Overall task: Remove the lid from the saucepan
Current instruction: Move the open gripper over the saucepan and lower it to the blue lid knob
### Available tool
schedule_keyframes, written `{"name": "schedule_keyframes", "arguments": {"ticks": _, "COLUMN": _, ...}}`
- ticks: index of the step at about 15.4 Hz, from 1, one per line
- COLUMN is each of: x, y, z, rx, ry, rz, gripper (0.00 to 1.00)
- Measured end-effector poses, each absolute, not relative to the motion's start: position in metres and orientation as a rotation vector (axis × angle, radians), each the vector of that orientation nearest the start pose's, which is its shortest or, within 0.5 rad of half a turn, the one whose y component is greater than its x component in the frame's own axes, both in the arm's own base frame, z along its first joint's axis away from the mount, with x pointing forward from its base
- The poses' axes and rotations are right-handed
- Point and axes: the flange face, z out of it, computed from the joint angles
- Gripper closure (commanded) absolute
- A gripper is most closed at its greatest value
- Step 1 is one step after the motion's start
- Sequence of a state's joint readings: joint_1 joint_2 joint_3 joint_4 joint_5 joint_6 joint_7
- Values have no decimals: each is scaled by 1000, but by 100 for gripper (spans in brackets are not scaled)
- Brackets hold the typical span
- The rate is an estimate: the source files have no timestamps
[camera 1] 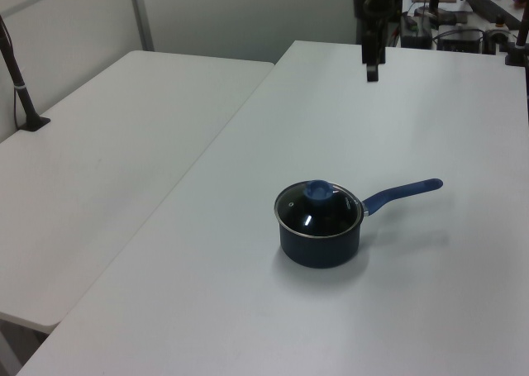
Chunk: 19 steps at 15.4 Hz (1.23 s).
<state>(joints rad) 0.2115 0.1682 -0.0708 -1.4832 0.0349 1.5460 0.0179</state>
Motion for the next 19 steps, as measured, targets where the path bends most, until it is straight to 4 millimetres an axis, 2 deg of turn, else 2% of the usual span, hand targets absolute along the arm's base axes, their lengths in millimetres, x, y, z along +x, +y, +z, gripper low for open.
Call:
{"name": "schedule_keyframes", "arguments": {"ticks": 3, "x": 601, "y": 145, "z": 554, "rx": -3097, "ry": -235, "rz": 76, "gripper": 0}}
{"name": "schedule_keyframes", "arguments": {"ticks": 6, "x": 608, "y": 201, "z": 530, "rx": -3096, "ry": -216, "rz": 10, "gripper": 0}}
{"name": "schedule_keyframes", "arguments": {"ticks": 9, "x": 607, "y": 254, "z": 506, "rx": -3096, "ry": -239, "rz": -1, "gripper": 0}}
{"name": "schedule_keyframes", "arguments": {"ticks": 11, "x": 605, "y": 281, "z": 492, "rx": -3098, "ry": -245, "rz": 0, "gripper": 0}}
{"name": "schedule_keyframes", "arguments": {"ticks": 14, "x": 606, "y": 301, "z": 465, "rx": -3107, "ry": -260, "rz": 32, "gripper": 0}}
{"name": "schedule_keyframes", "arguments": {"ticks": 17, "x": 610, "y": 305, "z": 442, "rx": -3121, "ry": -266, "rz": 75, "gripper": 0}}
{"name": "schedule_keyframes", "arguments": {"ticks": 19, "x": 612, "y": 306, "z": 437, "rx": -3125, "ry": -266, "rz": 81, "gripper": 0}}
